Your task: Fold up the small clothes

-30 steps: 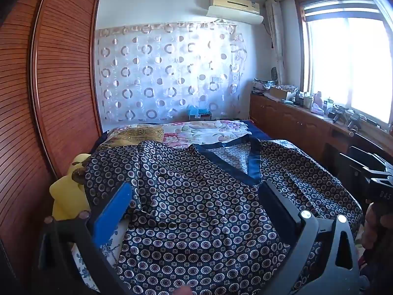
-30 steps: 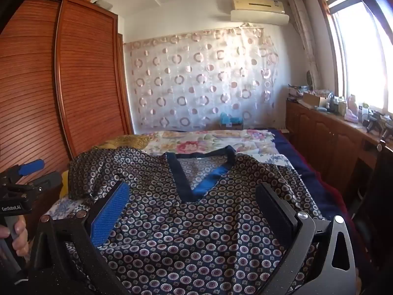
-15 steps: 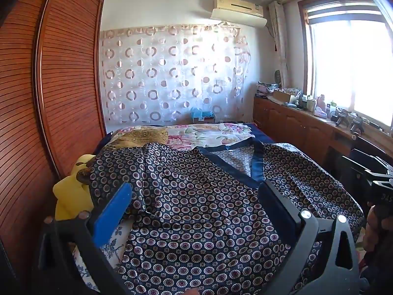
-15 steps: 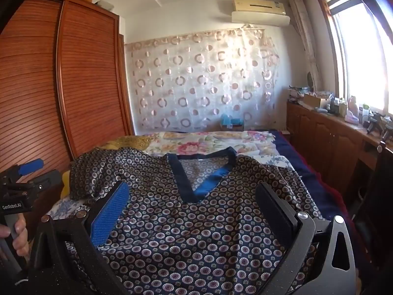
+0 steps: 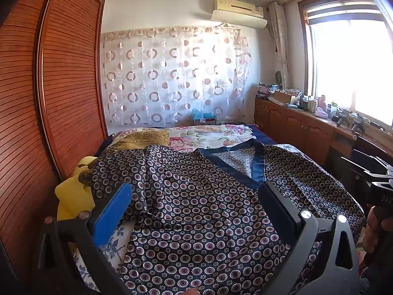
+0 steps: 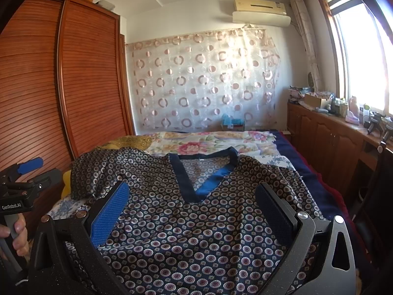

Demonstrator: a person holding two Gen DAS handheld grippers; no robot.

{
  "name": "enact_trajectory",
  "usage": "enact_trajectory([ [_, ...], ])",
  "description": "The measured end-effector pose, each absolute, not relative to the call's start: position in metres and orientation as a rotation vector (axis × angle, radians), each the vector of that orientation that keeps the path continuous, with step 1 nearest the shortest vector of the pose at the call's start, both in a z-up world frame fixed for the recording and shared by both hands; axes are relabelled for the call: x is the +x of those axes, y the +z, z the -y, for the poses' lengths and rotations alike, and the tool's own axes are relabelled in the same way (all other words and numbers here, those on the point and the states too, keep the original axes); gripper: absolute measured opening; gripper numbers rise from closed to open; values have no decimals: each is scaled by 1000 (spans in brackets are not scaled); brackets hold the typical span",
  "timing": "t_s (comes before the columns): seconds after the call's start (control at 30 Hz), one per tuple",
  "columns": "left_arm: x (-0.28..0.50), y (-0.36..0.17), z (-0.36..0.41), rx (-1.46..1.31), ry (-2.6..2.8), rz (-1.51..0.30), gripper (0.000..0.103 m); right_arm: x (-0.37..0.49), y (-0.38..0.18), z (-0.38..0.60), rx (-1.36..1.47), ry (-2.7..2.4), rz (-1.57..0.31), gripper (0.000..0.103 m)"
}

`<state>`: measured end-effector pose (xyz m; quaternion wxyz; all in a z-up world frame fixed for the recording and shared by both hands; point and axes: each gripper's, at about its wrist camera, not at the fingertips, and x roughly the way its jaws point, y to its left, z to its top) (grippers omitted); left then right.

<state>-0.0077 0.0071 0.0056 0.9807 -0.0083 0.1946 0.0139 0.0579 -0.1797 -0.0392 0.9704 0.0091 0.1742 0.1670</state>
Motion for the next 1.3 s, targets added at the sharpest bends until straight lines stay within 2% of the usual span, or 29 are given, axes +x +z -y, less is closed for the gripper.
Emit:
enact_trajectory([
  [1.3,-11,10,-6,-13,27,-377,103,59,-37,179,20,338,-348,103],
])
